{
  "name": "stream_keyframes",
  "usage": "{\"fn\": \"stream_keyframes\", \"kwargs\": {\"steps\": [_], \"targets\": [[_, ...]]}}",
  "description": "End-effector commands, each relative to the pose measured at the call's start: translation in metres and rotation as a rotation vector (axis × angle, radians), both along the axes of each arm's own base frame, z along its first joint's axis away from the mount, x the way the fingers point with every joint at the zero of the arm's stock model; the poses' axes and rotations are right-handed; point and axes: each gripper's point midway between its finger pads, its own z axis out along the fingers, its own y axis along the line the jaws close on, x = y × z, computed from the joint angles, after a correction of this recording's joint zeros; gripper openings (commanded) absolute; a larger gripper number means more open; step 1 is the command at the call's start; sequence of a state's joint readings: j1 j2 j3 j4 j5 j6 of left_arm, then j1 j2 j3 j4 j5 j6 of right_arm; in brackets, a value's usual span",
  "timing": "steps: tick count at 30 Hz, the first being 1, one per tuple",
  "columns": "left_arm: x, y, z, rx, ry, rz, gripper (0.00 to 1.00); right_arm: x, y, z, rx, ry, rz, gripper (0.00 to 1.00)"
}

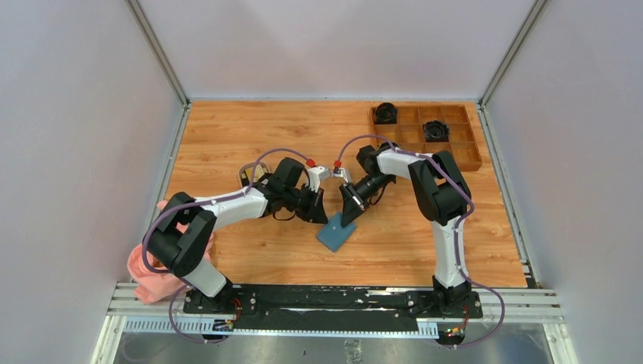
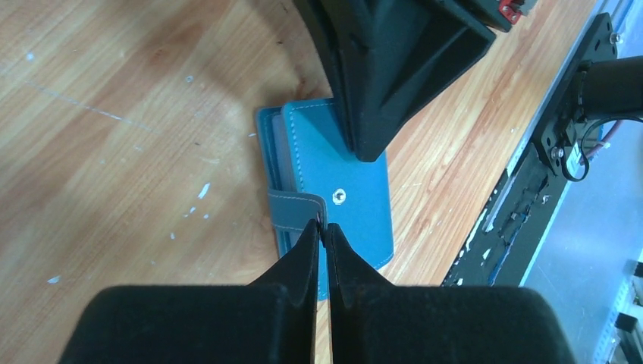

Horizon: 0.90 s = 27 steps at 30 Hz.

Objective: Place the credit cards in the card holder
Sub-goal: Close the card holder at the center of the board.

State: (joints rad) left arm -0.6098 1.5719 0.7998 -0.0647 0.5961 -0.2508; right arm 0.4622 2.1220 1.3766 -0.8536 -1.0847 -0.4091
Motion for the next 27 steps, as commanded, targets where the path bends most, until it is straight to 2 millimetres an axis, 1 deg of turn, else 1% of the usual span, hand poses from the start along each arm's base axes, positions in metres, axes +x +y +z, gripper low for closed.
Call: {"fn": "stream_keyframes", "kwargs": {"steps": [1,6,15,27], "targets": [[-0.007,-0.014,0.008,-0.046,-0.013,-0.034,0.0,-0.002,-0.005,-0.026,-0.067,0.025,-0.015,0.12],[-0.012,-0.02,0.004,-0.036,-0.008,-0.045,0.0,-0.003,-0.004,-0.03,-0.081,0.037,-0.027,0.11],[-0.025,-0.025,-0.011,0.007,0.011,-0.065,0.0,-0.001,-0.006,-0.033,-0.106,0.026,-0.035,0.11],[-0.03,-0.026,-0.024,0.046,0.016,-0.068,0.0,-0.002,-0.006,-0.036,-0.123,0.02,-0.03,0.11]]}}
